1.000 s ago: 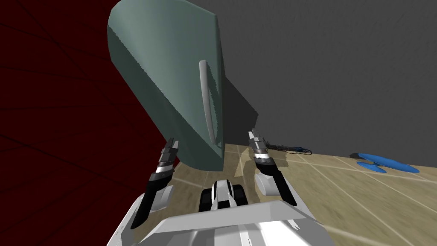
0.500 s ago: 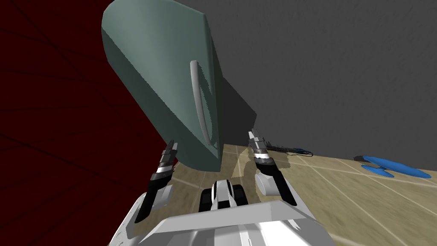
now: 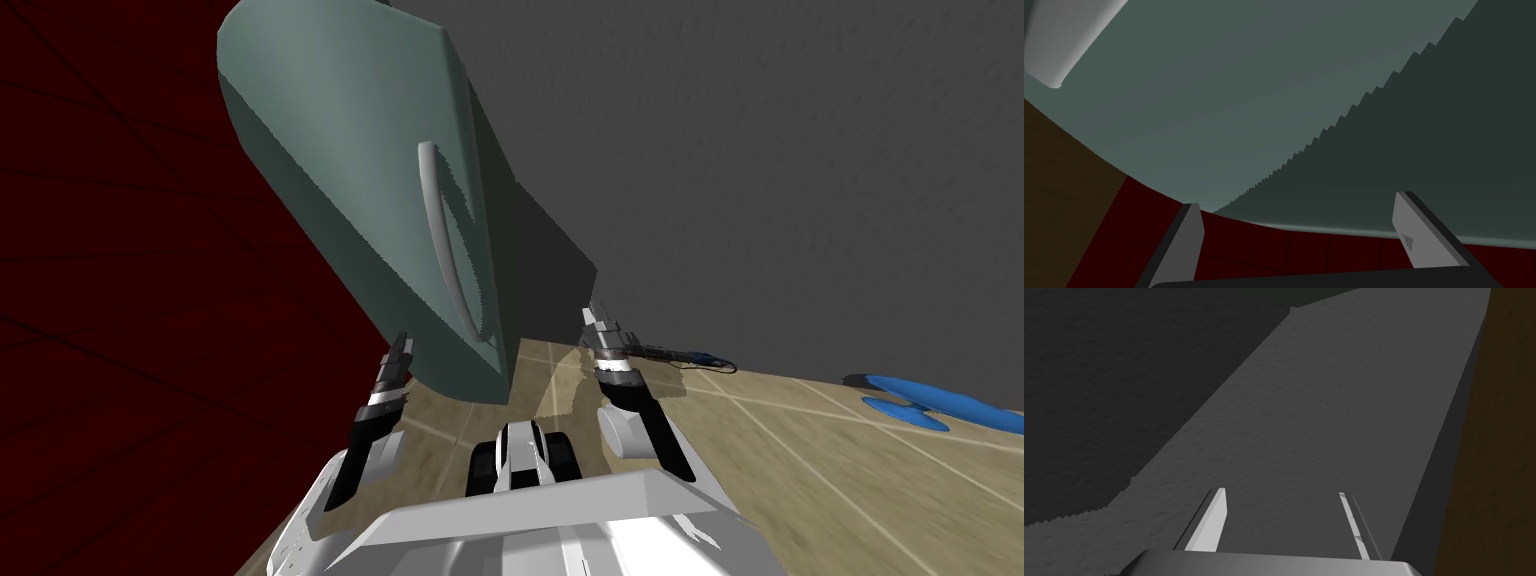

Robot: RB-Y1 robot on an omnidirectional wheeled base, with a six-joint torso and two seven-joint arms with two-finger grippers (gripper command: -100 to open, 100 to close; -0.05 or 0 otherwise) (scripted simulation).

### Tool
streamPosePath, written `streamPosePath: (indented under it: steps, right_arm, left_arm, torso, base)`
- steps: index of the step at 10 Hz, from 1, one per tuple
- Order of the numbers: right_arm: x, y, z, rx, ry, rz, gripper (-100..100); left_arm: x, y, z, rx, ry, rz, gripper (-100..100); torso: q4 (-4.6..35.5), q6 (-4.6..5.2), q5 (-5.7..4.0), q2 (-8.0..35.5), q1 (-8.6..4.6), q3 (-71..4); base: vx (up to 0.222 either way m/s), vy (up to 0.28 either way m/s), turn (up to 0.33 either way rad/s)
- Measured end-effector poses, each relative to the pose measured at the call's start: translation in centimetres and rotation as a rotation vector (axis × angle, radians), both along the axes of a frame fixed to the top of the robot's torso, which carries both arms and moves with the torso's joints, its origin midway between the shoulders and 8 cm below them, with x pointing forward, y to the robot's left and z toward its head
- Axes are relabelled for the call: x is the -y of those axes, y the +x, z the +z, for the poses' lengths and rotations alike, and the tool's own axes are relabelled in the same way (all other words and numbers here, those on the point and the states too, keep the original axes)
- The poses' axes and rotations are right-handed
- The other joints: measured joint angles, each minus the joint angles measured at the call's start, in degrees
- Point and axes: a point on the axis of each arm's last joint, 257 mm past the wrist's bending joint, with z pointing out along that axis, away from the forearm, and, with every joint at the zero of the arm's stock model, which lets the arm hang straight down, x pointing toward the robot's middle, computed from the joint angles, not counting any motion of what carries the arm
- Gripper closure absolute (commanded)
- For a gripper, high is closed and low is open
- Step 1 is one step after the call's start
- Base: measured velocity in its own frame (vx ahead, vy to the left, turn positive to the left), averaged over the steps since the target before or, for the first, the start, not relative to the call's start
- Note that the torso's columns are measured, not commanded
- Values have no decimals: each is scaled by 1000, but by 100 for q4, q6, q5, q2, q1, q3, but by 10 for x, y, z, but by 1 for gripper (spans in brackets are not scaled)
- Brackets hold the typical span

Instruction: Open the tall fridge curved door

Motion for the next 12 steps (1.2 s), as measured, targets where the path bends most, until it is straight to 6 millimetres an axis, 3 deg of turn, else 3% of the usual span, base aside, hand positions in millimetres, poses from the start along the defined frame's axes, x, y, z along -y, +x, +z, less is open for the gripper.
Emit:
streamPosePath:
  steps: [12]
  right_arm:
    - [0, 0, 0, 0, 0, 0, 0]
  left_arm:
    - [-58, 8, -69, -78, 17, 132, -100]
  torso:
    - [2, 0, -1, 6, -5, 4]
  base:
    - [22, -119, 26]
